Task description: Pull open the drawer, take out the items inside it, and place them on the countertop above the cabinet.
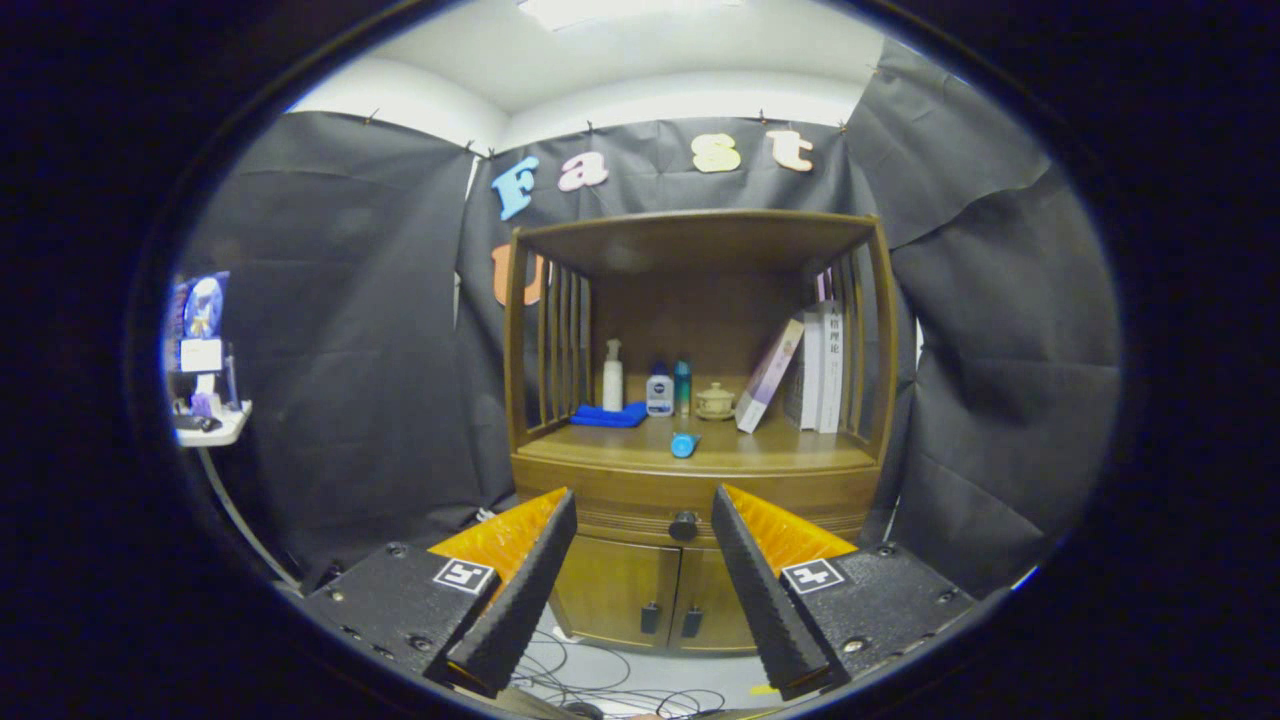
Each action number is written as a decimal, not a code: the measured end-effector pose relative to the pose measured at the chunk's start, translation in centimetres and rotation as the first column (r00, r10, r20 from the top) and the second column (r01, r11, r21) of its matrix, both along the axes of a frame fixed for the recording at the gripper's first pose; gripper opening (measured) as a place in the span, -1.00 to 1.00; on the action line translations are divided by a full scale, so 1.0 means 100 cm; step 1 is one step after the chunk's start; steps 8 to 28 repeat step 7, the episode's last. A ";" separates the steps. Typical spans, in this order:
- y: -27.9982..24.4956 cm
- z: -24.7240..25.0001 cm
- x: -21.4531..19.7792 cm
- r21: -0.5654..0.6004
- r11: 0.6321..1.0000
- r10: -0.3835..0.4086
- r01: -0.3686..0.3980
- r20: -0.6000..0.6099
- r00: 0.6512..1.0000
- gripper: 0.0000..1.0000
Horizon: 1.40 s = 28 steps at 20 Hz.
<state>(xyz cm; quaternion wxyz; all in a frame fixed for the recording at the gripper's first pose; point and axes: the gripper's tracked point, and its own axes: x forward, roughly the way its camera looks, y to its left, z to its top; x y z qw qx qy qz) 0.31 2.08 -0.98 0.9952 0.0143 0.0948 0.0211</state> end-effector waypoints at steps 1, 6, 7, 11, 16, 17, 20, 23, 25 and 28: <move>-0.001 0.009 -0.008 0.003 1.000 -0.002 0.002 0.017 1.000 0.80; -0.012 0.028 -0.039 -0.003 1.000 -0.020 0.020 0.074 0.997 0.80; -0.014 0.027 -0.043 -0.002 1.000 -0.021 0.021 0.073 0.997 0.81; -0.014 0.027 -0.043 -0.002 1.000 -0.021 0.021 0.073 0.997 0.81; -0.014 0.027 -0.043 -0.002 1.000 -0.021 0.021 0.073 0.997 0.81; -0.014 0.027 -0.043 -0.002 1.000 -0.021 0.021 0.073 0.997 0.81; -0.014 0.027 -0.043 -0.002 1.000 -0.021 0.021 0.073 0.997 0.81; -0.014 0.027 -0.043 -0.002 1.000 -0.021 0.021 0.073 0.997 0.81; -0.014 0.027 -0.043 -0.002 1.000 -0.021 0.021 0.073 0.997 0.81; -0.014 0.027 -0.043 -0.002 1.000 -0.021 0.021 0.073 0.997 0.81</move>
